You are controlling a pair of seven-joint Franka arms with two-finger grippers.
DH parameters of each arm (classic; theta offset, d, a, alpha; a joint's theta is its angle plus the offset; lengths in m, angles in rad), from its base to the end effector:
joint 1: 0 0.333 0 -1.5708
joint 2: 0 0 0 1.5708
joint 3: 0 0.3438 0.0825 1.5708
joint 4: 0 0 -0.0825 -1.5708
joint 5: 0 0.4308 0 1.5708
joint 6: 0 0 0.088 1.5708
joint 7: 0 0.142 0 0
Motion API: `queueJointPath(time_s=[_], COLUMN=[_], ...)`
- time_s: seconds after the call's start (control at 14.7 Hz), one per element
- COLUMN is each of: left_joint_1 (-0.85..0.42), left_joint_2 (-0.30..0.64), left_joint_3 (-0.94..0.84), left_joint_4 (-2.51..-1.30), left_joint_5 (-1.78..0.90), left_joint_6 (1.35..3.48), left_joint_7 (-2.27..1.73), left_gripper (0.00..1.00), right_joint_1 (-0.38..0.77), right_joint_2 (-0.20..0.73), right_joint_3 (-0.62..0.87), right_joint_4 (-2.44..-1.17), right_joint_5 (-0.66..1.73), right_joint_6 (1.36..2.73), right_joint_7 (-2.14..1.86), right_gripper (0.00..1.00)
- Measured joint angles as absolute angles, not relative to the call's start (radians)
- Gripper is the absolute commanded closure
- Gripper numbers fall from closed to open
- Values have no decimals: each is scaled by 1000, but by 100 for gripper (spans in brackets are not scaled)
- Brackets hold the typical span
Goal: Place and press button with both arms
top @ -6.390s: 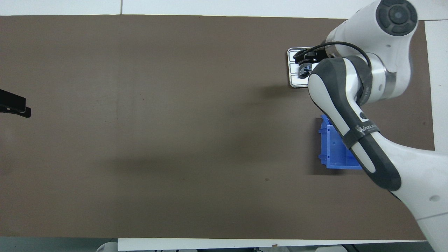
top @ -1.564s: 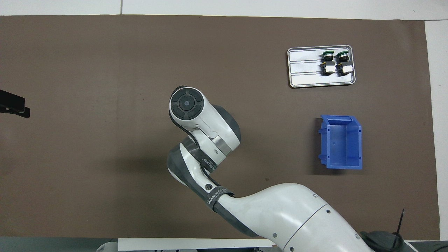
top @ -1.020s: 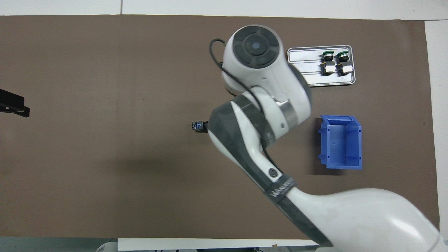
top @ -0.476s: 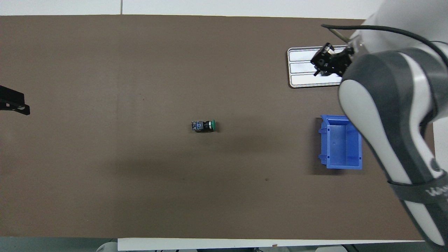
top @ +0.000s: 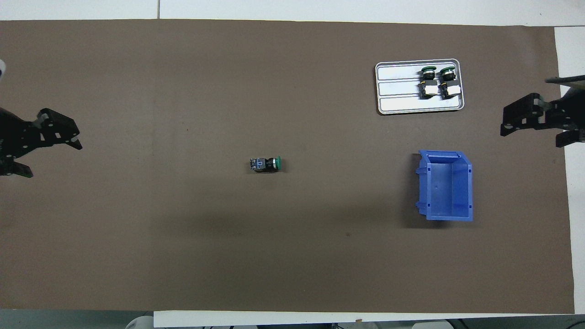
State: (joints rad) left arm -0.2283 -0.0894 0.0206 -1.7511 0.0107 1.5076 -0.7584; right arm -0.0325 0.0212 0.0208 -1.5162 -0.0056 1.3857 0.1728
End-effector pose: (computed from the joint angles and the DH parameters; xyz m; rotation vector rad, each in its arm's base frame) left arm 0.5417 -0.1121 0.5720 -2.9405 -0.8302 0.2026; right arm 0.5831 -0.0078 0.6181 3.1021 -0.2879 -0.2353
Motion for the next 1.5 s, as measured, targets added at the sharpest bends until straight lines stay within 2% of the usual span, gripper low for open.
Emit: queueJointPath(time_s=[0.54, 1.09, 1.5], left_joint_1=[-458, -649, -711], left_joint_2=[-66, 53, 163], left_joint_3=[12, 10, 10], left_joint_4=[-1888, -1967, -1972], left_joint_5=[-32, -62, -65], left_joint_6=[1739, 2021, 2189], left_joint_7=[-1486, -1909, -2077], left_gripper=[1, 3, 3], right_joint_1=[-37, -30, -30], right_joint_2=[-9, -17, -17], right_joint_3=[-27, -44, -44], right_joint_4=[-1597, -1603, -1605], right_joint_5=[-6, -5, -5], right_joint_6=[1384, 1384, 1384], right_joint_7=[29, -16, -16], right_gripper=[2, 2, 2])
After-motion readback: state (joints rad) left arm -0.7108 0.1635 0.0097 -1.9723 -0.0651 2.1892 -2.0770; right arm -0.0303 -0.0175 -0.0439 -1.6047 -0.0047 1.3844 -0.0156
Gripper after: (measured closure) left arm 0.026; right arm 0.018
